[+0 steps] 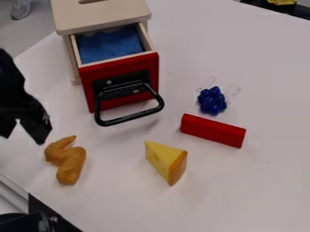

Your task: Picks a brown object and places it inside a drawer

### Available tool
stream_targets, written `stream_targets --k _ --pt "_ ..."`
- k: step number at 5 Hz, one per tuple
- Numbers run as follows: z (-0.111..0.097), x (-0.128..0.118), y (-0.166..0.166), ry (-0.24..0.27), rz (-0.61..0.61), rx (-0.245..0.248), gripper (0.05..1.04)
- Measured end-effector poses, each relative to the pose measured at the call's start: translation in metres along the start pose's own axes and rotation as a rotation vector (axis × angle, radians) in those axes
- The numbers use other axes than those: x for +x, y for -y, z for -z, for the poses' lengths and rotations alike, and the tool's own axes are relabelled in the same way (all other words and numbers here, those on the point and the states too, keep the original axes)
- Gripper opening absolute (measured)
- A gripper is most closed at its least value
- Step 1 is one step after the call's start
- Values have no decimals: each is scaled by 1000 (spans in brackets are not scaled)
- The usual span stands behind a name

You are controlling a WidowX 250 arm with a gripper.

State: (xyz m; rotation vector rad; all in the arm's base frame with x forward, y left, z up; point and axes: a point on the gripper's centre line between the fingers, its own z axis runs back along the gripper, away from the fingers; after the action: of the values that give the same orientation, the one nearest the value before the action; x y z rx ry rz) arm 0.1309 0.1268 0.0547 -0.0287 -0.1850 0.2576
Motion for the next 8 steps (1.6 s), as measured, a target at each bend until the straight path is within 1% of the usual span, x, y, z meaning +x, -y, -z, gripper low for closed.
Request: stream_targets --k 1,2,3,4,5,6,7,8 --pt "18 -16 14 -50 68 22 998" --pt "37 -17 30 -84 109 42 998" --pt "49 -12 42 -95 128 39 998" --pt "54 -4 50 -94 111 7 998" --pt "59 7 53 -95 108 6 955" --pt "62 15 48 -71 102 28 688" --pt "63 14 45 -72 89 33 543" --pt "61 9 35 -77 62 29 542"
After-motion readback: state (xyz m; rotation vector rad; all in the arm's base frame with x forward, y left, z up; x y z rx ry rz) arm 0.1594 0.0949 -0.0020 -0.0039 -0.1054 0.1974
